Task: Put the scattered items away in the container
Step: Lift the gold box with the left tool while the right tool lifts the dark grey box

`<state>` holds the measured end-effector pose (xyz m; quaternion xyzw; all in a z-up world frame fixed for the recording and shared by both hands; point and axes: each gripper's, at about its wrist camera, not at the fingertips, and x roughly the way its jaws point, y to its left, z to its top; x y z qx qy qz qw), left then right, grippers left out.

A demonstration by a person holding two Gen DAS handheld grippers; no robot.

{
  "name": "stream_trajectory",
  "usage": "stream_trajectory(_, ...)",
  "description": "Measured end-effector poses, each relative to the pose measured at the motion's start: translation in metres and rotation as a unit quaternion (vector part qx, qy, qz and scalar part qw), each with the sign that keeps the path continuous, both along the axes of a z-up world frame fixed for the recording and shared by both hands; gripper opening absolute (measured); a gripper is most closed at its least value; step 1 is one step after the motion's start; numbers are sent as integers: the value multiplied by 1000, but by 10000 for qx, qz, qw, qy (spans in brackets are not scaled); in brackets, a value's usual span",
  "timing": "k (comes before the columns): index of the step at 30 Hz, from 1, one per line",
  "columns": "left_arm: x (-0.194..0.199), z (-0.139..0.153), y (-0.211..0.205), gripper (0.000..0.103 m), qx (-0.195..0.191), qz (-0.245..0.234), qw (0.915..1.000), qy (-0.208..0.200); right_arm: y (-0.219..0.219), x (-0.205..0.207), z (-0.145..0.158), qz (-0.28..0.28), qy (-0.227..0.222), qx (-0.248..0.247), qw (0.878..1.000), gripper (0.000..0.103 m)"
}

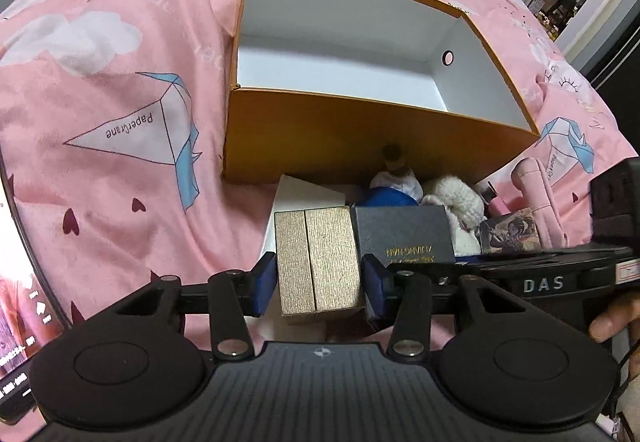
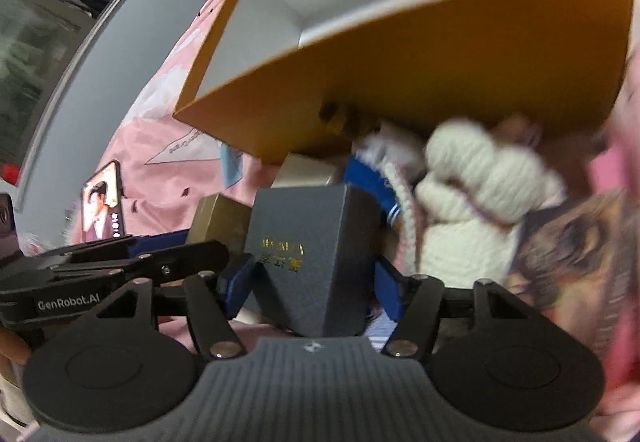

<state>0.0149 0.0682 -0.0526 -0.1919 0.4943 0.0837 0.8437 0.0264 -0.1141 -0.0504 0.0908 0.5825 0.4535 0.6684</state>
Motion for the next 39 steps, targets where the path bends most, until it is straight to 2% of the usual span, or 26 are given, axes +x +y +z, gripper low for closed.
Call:
stream_trajectory(14,-2,1,3,53,-101,27,9999,-61,-15,-3,33,-173,-403,130,9990,44)
stream_trajectory(17,-3,5,3,53,-79,37,9999,-117,-17,-5,47,-120,-666,146,9976,39)
stream_trajectory(23,1,20,-1,52,-77,-96,9992,-367,-26,-3,79,-108,-1244,179,9920,38)
stream_trajectory(33,23,68,-9,52,14,-394,9927,-1142,-34,12,137,-284,-2245,356,9734,36)
stream_trajectory(39,48,91,-11,51,43,-447,9870,-1546,-32,28,161,-475,-2825,379,9573,36)
